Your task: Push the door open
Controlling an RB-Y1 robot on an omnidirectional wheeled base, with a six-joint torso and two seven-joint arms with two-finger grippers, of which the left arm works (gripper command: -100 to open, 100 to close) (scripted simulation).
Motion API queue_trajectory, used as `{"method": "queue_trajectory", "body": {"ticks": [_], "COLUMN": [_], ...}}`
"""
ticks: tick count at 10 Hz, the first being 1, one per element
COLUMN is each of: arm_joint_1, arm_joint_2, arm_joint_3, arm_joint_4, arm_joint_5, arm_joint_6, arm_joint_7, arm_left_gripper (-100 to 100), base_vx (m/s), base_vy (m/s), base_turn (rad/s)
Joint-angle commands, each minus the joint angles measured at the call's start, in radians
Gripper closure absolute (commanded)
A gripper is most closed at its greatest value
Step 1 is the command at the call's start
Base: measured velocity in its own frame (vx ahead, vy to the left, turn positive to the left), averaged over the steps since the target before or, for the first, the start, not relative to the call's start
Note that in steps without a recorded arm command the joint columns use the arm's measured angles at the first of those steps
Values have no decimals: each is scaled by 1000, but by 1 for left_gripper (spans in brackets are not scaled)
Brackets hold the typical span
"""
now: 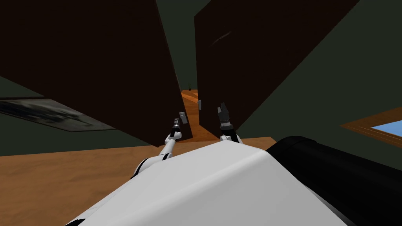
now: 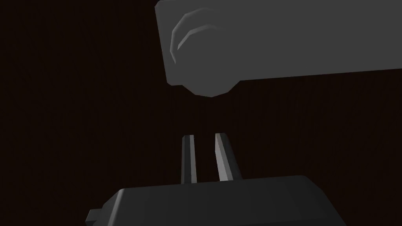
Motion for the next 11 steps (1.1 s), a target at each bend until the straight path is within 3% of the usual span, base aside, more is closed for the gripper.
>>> {"method": "queue_trajectory", "body": {"ticks": [1, 4, 5, 7, 11], "arm_joint_1": [-2, -4, -1, 3, 8], "arm_joint_2": [-7, -36, -30, -10, -6], "arm_joint_3": [-3, -8, -7, -4, 1], "arm_joint_4": [5, 8, 5, 6, 8], "arm_joint_5": [1, 3, 2, 3, 5], "arm_joint_6": [7, 24, 19, 14, 3], "arm_joint_7": [4, 11, 9, 7, 5], "arm_left_gripper": [-100, -100, -100, -100, -100], "base_vx": [-213, -233, -97, 148, 180], "base_vy": [-29, -61, -27, -21, -6], "base_turn": [13, 16, 2, -30, -20]}}
